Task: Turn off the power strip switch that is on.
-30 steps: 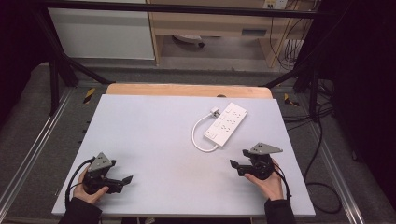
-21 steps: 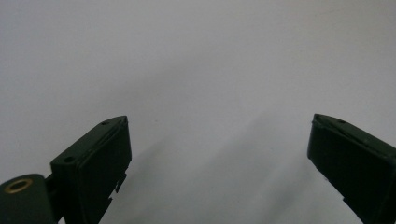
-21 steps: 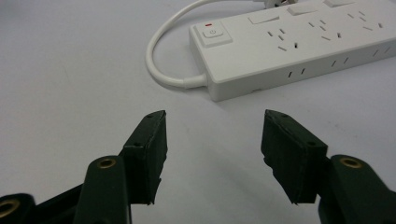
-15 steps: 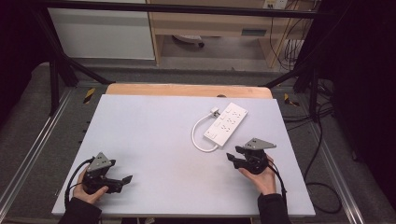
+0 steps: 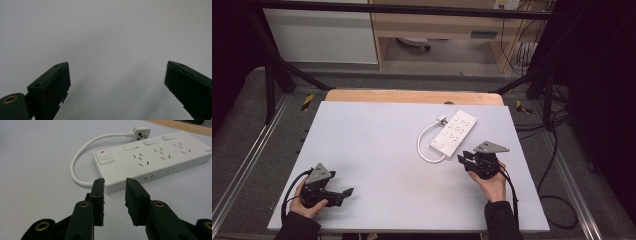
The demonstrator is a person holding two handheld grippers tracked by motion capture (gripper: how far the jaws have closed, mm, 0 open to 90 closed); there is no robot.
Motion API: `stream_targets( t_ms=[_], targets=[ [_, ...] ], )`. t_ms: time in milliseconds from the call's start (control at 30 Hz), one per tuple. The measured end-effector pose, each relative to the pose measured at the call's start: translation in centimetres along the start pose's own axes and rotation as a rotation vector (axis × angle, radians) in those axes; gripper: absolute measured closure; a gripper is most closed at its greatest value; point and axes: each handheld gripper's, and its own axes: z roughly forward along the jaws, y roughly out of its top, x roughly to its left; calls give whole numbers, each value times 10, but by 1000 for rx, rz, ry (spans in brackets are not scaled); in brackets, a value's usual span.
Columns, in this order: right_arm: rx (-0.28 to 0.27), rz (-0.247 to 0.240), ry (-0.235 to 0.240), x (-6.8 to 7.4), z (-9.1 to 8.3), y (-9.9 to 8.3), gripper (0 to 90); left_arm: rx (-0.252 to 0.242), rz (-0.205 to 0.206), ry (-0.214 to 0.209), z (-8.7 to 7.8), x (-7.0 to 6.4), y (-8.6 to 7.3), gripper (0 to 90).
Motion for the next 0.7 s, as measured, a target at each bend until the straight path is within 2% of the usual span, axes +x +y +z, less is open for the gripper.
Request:
stream_targets(
  t_ms=[333,700],
  targets=[
    [1,0,8,1,10,9,813,-3,1,2,0,1,0,63],
    [-5,5,6,0,16,19,888,-5,-1,3,-1,1,0,63]
  ],
)
